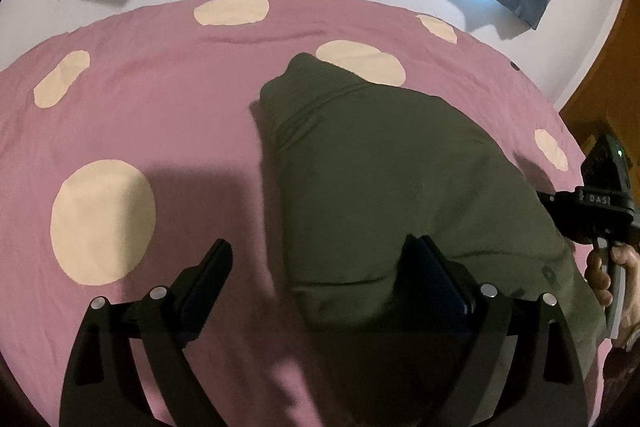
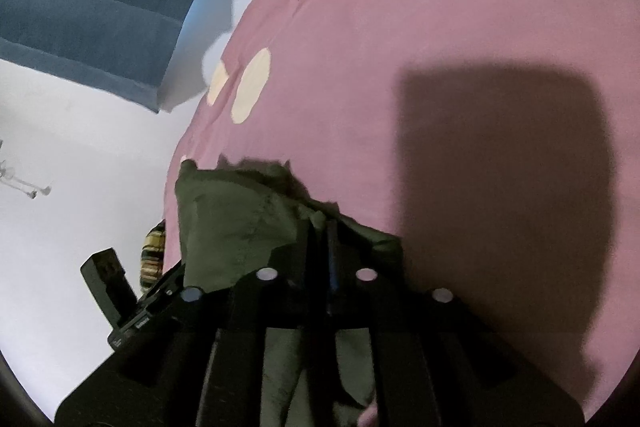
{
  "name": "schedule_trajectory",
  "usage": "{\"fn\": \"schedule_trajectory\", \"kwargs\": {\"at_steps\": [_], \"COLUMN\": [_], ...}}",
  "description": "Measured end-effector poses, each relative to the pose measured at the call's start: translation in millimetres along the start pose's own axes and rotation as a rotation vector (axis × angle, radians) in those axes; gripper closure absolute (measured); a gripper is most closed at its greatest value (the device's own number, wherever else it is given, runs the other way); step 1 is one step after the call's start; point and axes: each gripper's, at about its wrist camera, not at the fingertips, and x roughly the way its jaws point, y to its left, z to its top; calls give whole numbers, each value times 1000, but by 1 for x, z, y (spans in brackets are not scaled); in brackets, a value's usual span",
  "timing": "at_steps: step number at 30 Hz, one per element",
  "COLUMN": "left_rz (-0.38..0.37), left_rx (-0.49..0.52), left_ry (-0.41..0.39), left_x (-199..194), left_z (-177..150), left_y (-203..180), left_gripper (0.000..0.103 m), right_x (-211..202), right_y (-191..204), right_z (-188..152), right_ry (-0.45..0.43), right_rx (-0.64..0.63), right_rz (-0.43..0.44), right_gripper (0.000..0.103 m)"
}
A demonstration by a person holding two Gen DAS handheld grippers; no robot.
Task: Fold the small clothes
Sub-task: 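Grasp the bundle end with the right gripper and fold it over while the left gripper holds the bundle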
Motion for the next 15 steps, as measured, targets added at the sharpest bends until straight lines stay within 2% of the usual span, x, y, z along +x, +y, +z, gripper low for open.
{"fn": "schedule_trajectory", "kwargs": {"at_steps": [3,4,6,7,8,9,10,13,15], "left_rz": [1,5,17,21,18,4,-13,-110,-147], "left_rx": [-9,-7,3,10,12,9,5,-22,-40], "left_ry": [9,9,1,-5,-7,-7,-6,-18,-34], "left_x": [-1,-1,-5,-8,-9,-13,-16,-34,-44], "left_z": [2,2,2,2,3,2,2,-3,-7], "left_y": [0,-1,-3,-4,-3,-2,-1,10,19], "left_gripper": [11,11,11,11,11,11,11,12,12], "right_x": [-11,-14,-25,-28,-34,-40,-45,-58,-65], "right_y": [-7,-9,-10,-11,-11,-10,-9,-8,-8], "right_z": [-1,-2,-4,-5,-6,-7,-8,-12,-14], "right_ry": [-25,-31,-47,-53,-64,-76,-86,-93,-86], "right_rx": [30,37,45,47,48,45,40,25,15], "right_rz": [-10,-8,-17,-14,-9,-12,-18,8,31], "right_gripper": [94,90,81,74,61,53,41,36,31]}}
